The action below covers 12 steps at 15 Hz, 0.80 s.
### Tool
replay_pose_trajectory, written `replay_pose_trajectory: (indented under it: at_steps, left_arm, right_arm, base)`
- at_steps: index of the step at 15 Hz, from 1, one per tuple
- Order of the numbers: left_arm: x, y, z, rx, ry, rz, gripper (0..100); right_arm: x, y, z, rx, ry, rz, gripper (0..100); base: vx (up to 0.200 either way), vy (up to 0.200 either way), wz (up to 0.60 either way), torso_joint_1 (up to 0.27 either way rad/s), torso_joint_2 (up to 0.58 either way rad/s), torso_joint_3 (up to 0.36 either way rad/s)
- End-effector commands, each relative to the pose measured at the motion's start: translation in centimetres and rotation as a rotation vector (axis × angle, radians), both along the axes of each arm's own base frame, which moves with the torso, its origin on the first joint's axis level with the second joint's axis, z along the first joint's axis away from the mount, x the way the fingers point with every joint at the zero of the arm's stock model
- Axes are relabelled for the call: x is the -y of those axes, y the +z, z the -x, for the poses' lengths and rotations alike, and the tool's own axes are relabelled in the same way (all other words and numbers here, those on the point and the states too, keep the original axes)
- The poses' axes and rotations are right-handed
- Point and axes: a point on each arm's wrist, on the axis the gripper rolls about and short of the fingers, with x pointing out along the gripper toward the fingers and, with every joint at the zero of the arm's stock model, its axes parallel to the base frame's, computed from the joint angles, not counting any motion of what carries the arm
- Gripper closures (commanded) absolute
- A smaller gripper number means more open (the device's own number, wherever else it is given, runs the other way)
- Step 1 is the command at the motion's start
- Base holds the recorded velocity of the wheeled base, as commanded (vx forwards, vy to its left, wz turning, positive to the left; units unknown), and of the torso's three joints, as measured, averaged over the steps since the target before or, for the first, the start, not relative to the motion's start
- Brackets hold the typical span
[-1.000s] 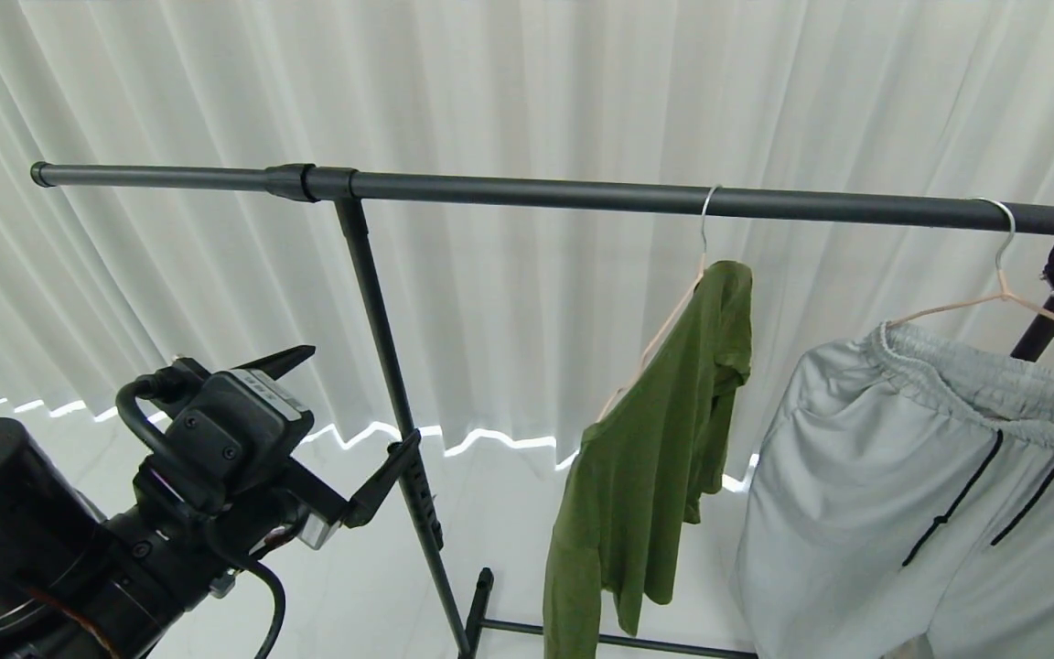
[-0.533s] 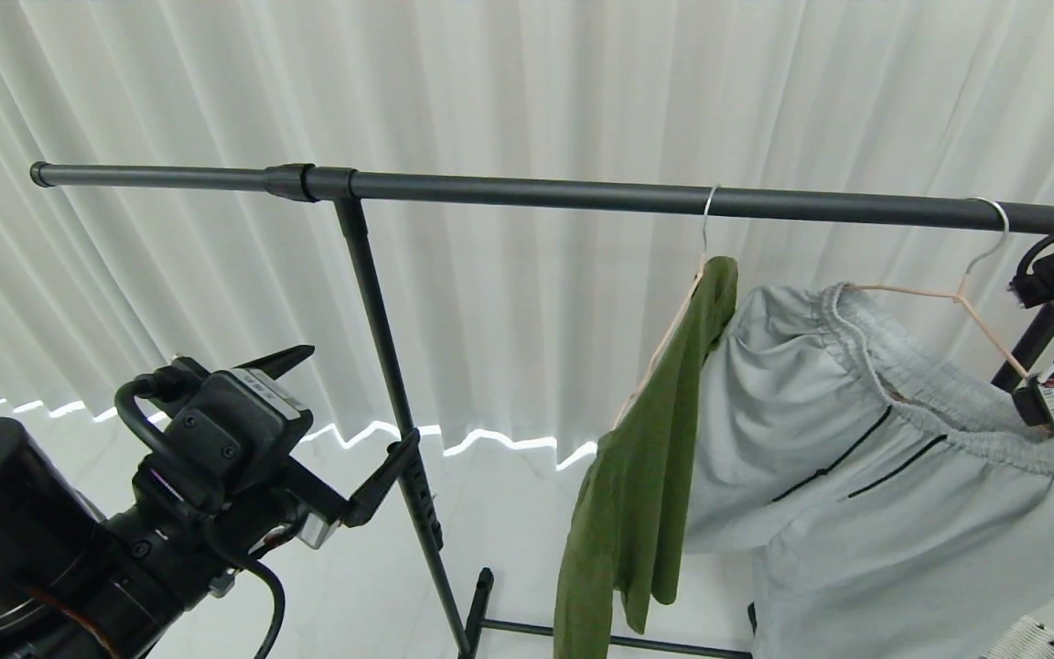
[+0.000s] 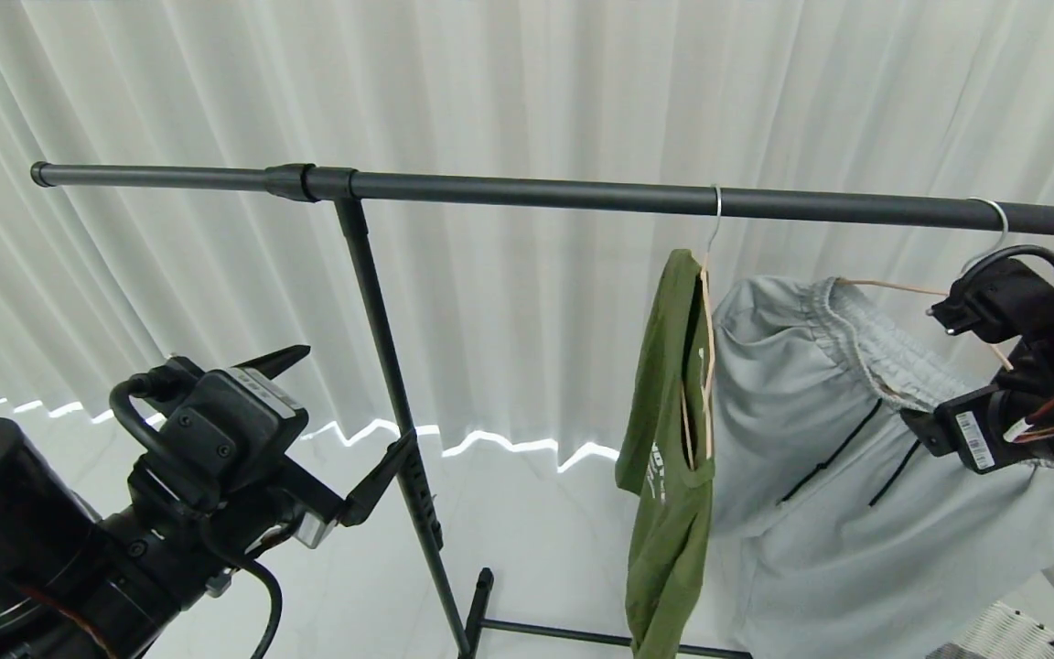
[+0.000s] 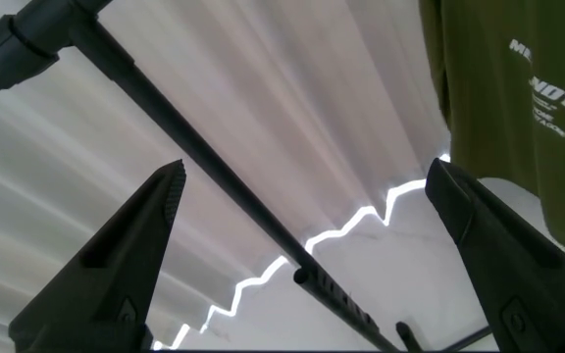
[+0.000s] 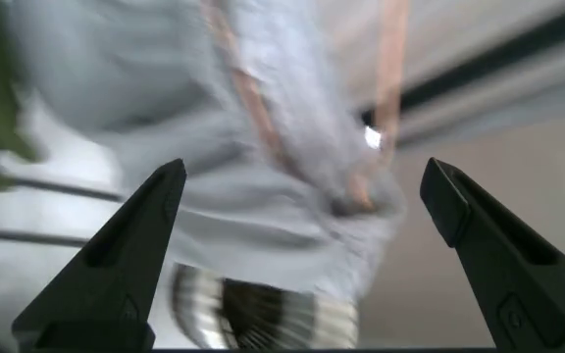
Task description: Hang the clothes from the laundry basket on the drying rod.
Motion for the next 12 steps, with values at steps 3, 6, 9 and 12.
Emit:
replay_pose_trajectory:
  at_steps: [3,6,9,12]
  left_arm:
    - [-0.3,-0.1,-0.1,-0.003,0.011,-0.002,0]
    - [-0.6,-0.1,0.1,0.0,0.03,-0.002,0]
    - [-1.8,-0.1,0.4,0.004,0.099,0.0,0]
    - [-3.7,0.0,1.0,0.021,0.191,0.007,0]
  right_arm:
    - [1.7,1.7,3.7,0.047,0.112,-0.095,0]
    - [2.8,2.8,6.3,0.102,0.195,-0.16,0]
    - [3.7,3.3,8.1,0.155,0.207,-0.205,0]
    - [5.0,2.7,9.3,0.177,0.15,-0.206,0]
  base:
    - [0.0,0.0,0.0,0.0,0.0,0.0]
    - [0.0,0.0,0.0,0.0,0.0,0.0]
    - [-0.133,0.0,0.0,0.002,0.0,0.0]
    - [-0.2,0.0,0.0,0.002,0.0,0.001]
